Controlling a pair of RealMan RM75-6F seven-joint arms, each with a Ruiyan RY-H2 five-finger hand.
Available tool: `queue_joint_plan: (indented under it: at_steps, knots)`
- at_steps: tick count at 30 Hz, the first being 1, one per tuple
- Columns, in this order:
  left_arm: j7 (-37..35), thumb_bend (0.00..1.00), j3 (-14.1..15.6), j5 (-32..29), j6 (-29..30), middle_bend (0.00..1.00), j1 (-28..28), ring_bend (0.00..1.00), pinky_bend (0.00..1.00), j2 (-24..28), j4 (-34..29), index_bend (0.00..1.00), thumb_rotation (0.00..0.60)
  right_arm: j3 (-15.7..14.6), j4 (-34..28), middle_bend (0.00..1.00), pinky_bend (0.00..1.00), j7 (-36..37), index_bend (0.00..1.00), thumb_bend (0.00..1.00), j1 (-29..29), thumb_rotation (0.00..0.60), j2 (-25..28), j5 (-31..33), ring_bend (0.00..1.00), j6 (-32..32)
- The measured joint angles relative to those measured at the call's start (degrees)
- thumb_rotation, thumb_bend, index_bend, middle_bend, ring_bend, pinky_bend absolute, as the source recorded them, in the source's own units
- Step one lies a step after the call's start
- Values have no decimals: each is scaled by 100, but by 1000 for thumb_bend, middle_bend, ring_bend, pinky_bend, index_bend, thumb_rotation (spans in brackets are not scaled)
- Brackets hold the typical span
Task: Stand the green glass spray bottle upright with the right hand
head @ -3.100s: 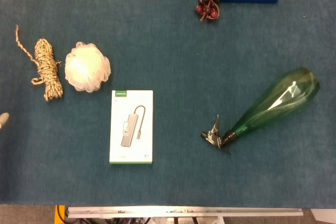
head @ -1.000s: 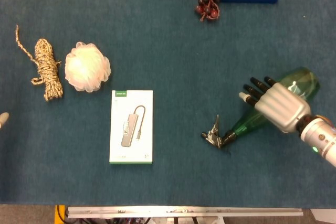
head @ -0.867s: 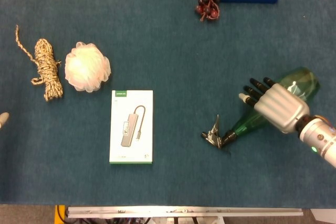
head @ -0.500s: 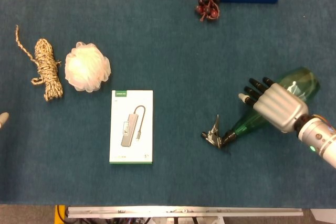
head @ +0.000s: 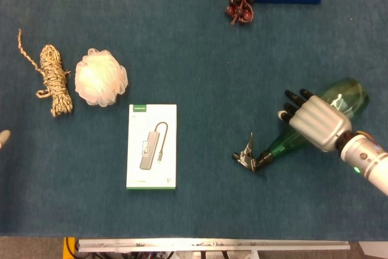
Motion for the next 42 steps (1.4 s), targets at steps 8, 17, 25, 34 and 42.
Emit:
queue_joint_plan:
  at_steps: [8,17,25,34,42]
  knots:
    - [0,0,0,-1,-1,0,0,0,0,0,0,0,600,-37,148,389,330,235,344,0,6,600,-99,-148,239,49]
    - [0,0,0,-1,-1,0,0,0,0,1,-1,0,600,-61,301,568,491,595,488,0,-42,600,-155,-494,439,155]
    - [0,0,-2,0,-1,0,-2,0,0,0,-1,0,600,-20,349,606,515,1193,529,0,-175,600,-131,-821,475,365]
    - [-14,0,5,2,-8,0,-1,0,0,5,-11,0,600,182,439,607,515,2609,530,0,-481,600,-169,-1308,476,960]
    - [-45,0,19,16,-32,0,-6,0,0,31,-35,0,600,397,930,606,516,4632,531,0,-862,600,-483,-1814,476,1765]
